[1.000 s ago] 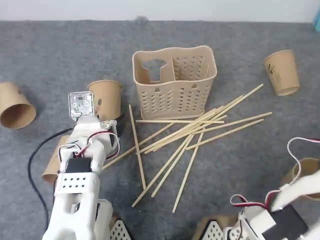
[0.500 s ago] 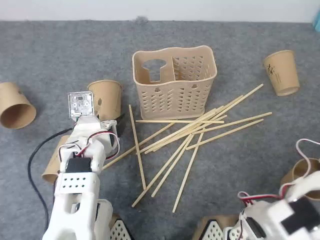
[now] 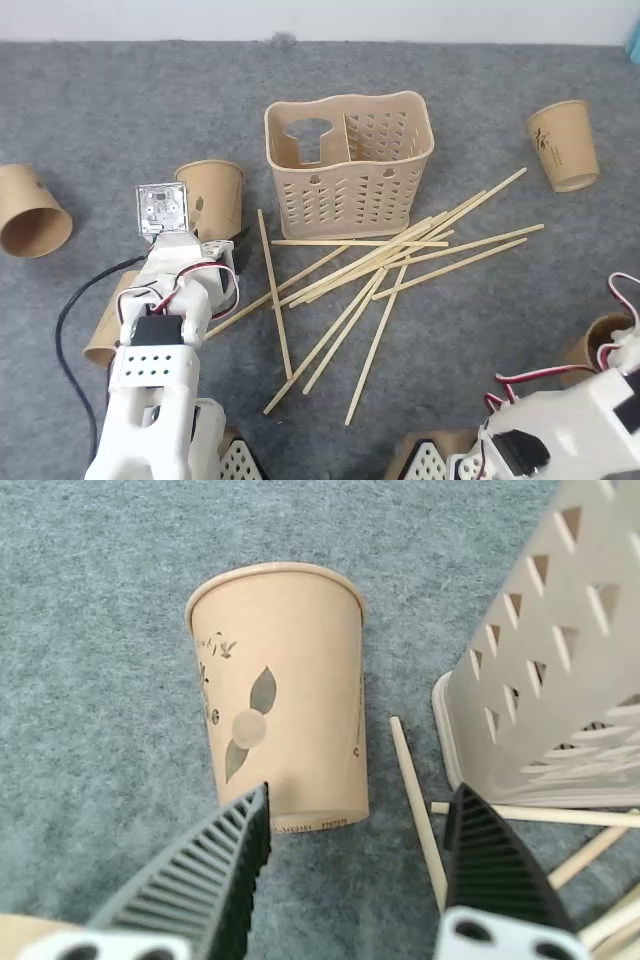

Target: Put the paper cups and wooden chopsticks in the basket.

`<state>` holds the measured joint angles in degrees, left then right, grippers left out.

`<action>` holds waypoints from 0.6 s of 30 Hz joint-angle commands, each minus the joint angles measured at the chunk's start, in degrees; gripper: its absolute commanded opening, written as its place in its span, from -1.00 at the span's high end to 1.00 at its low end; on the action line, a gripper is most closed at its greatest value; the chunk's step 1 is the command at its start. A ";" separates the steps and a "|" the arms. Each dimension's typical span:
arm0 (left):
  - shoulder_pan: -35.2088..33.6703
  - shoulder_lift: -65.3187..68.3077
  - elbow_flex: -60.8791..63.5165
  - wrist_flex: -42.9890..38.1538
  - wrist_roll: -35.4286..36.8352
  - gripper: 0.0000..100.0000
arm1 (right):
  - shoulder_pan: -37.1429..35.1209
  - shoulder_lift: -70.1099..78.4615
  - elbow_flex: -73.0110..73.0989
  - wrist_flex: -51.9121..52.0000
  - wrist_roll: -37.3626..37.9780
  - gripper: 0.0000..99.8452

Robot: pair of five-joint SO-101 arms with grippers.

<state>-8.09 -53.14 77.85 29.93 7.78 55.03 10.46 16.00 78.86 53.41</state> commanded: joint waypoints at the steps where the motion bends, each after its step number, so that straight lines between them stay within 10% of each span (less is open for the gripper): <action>1: -0.44 -1.58 -0.31 -1.41 -0.35 0.46 | 0.66 -1.54 -2.81 2.07 0.26 0.95; 18: -0.44 -1.58 -0.31 -1.49 -0.35 0.46 | -6.55 -14.46 -29.36 23.96 -5.19 0.99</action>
<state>-8.09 -53.14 77.85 29.93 7.78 51.60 2.90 -8.09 100.57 51.56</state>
